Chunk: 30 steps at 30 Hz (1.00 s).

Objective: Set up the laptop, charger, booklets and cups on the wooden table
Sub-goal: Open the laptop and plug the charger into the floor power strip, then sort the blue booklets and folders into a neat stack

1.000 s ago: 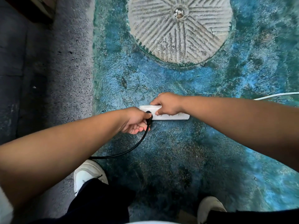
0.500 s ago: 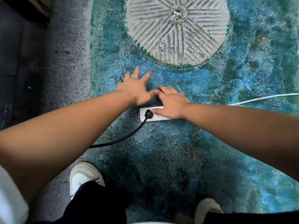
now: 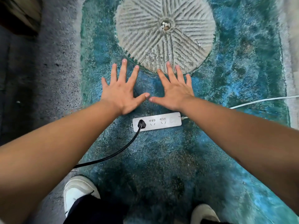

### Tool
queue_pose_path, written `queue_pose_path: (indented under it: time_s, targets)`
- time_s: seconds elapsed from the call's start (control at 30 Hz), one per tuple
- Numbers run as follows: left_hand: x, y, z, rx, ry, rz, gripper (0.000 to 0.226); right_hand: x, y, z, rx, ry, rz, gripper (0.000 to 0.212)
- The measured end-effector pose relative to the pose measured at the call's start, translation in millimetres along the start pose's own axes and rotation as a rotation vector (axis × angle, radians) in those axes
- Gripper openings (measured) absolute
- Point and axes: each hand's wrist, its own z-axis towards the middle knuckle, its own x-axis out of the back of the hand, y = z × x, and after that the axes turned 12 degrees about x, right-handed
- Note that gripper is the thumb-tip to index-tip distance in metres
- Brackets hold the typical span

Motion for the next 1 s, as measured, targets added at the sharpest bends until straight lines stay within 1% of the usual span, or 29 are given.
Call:
queue_pose_path:
  time_s: [0.1,0.2,0.3,0.4,0.5,0.6,0.8,1.0]
  targets:
    - [6,0,-17,-0.002,-0.042,0.032,0.098,9,-8,-16,-0.011,0.013,-0.016,0.112]
    - [30,-1,-45,-0.003,-0.097,0.091,0.098,25,-21,-48,-0.027,0.005,0.004,0.108]
    - [71,3,-78,0.016,-0.112,0.067,0.098,57,-32,-84,-0.050,-0.020,-0.008,0.105]
    - [128,8,-112,0.008,-0.080,0.050,0.093,107,-44,-123,-0.096,0.009,-0.004,0.108]
    - [199,13,-147,-0.013,-0.050,0.038,0.092,173,-62,-164,-0.131,0.026,0.010,0.111]
    - [283,19,-181,-0.041,-0.014,0.055,0.092,248,-85,-208,-0.150,0.042,0.025,0.112]
    - [464,34,-243,-0.026,0.154,0.003,0.092,411,-128,-296,-0.113,0.167,0.029,0.112]
    - [630,51,-312,-0.089,0.370,-0.049,0.092,566,-164,-396,-0.072,0.408,0.037,0.113]
